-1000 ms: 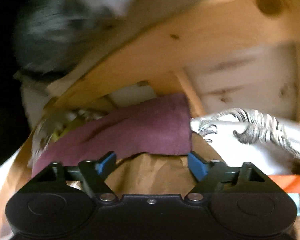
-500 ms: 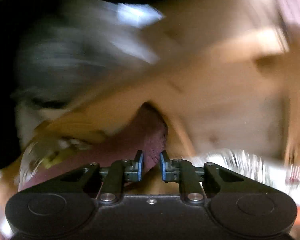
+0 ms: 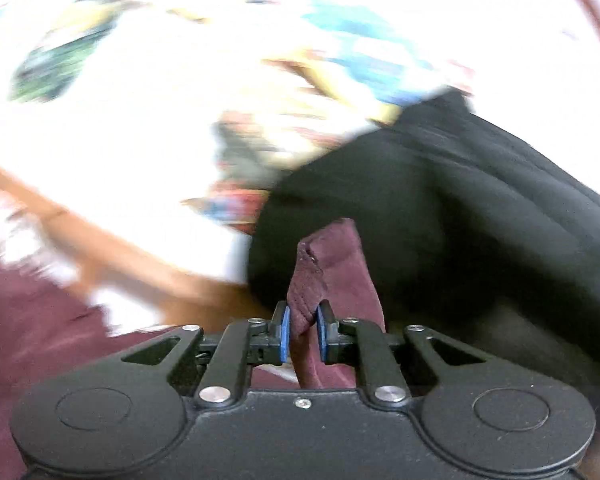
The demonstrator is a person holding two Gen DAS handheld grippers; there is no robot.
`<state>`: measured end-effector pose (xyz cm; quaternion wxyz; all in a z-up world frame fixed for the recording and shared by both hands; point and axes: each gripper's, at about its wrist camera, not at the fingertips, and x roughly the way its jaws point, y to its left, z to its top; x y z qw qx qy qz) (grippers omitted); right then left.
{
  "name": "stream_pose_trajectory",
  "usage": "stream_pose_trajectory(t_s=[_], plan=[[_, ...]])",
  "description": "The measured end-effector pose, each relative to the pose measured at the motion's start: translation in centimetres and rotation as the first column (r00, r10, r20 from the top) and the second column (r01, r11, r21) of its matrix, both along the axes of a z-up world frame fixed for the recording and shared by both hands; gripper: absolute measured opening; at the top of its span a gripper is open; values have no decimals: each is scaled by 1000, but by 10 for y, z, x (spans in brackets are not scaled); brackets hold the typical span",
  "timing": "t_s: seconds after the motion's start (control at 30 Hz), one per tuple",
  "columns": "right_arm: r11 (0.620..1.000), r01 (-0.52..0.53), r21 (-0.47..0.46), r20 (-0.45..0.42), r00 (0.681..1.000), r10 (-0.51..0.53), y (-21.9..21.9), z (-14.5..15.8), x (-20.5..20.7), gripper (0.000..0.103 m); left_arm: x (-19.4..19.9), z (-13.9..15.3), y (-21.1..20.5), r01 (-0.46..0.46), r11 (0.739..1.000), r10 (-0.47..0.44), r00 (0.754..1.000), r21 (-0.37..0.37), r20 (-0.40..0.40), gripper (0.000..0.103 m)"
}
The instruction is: Fold small clothes
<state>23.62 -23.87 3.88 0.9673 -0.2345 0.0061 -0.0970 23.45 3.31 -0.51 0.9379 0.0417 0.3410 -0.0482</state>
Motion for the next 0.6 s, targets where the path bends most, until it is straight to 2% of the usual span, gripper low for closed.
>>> stream_pose_trajectory(t_s=[0.1,0.2,0.27,0.4,0.47,0.5,0.53,0.57,0.6], plan=[[974,-202,-107,-127,974,188,56,-20,11,15,6,8,28,-47,998,47,999,-38,22,102],[914,-362,-180,-242,917,316,106,-48,4,14,10,17,54,-83,993,88,995,-86,55,102],[876,-445,-187,-326,869,372,129,-68,1,14,15,19,66,-99,989,106,992,-113,63,102],[835,-534,-134,-469,776,421,152,-101,0,15,26,15,78,-109,982,117,992,-157,41,102],[819,-566,-94,-528,726,441,155,-115,-2,24,30,9,75,-99,980,105,994,-172,23,102],[811,-580,-71,-547,703,455,151,-119,-5,32,34,5,73,-88,979,92,996,-182,16,102],[811,-583,-47,-557,689,463,149,-122,-9,43,38,2,70,-74,978,77,997,-193,11,103],[816,-578,-10,-560,679,474,141,-123,-13,48,42,-2,66,-58,977,61,998,-203,8,103],[820,-572,23,-557,674,486,134,-122,-15,60,46,-5,62,-44,976,46,999,-213,7,103]])
